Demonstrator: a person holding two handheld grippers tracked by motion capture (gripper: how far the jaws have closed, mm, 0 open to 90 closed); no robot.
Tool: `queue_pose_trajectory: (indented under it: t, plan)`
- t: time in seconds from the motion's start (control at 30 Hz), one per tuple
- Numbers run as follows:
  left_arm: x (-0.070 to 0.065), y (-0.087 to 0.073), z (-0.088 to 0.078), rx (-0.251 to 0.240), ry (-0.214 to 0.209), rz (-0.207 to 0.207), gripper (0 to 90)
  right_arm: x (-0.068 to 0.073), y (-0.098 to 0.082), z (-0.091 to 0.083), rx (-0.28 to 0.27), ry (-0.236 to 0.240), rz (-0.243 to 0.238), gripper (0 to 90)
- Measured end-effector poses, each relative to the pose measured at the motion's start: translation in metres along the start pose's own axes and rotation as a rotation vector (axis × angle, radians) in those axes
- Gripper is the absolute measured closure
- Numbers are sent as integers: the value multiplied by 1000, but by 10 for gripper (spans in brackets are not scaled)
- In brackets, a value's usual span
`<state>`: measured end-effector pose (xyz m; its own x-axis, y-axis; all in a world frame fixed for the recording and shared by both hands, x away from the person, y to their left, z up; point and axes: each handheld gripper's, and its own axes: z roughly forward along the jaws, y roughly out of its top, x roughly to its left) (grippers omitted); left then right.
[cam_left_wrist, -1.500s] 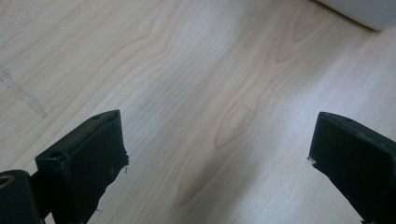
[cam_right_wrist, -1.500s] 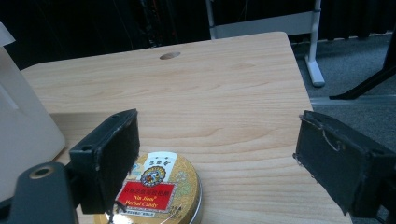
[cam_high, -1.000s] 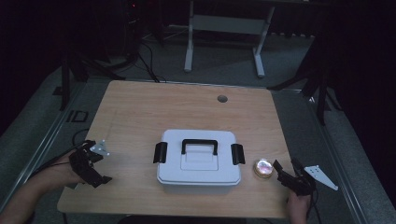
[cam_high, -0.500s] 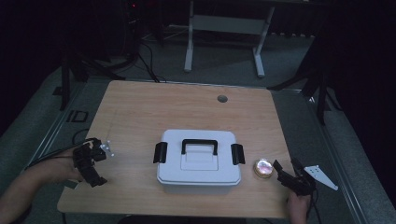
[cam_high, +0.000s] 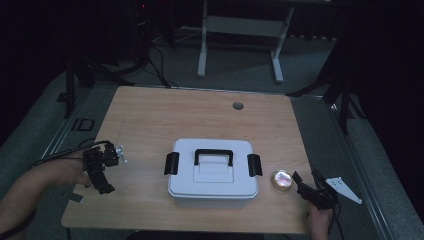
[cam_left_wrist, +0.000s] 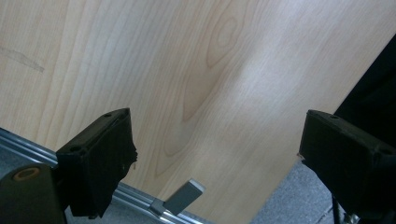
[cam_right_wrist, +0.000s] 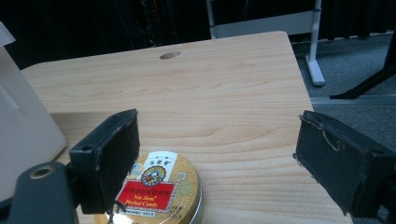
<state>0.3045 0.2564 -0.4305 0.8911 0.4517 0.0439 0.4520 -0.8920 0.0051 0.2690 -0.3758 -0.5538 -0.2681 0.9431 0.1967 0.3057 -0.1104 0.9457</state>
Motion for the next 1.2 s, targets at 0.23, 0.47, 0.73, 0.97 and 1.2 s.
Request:
queue_pose_trajectory:
  t: [0.23, 0.47, 0.73, 0.97, 1.2]
  plan:
    - [-2, 14, -9, -10, -21, 39, 112, 0, 0, 0, 0, 2, 0, 132]
    - [-5, 28, -14, -2, -6, 78, 123, 0, 0, 0, 1, 2, 1, 132]
    - [-9, 43, -28, -42, -27, 119, 137, 0, 0, 0, 1, 3, 2, 132]
    - [-10, 54, -43, -41, -29, 148, 142, 0, 0, 0, -1, 4, 5, 132]
    - [-12, 66, -55, -40, -42, 172, 143, 0, 0, 0, -2, 5, 6, 132]
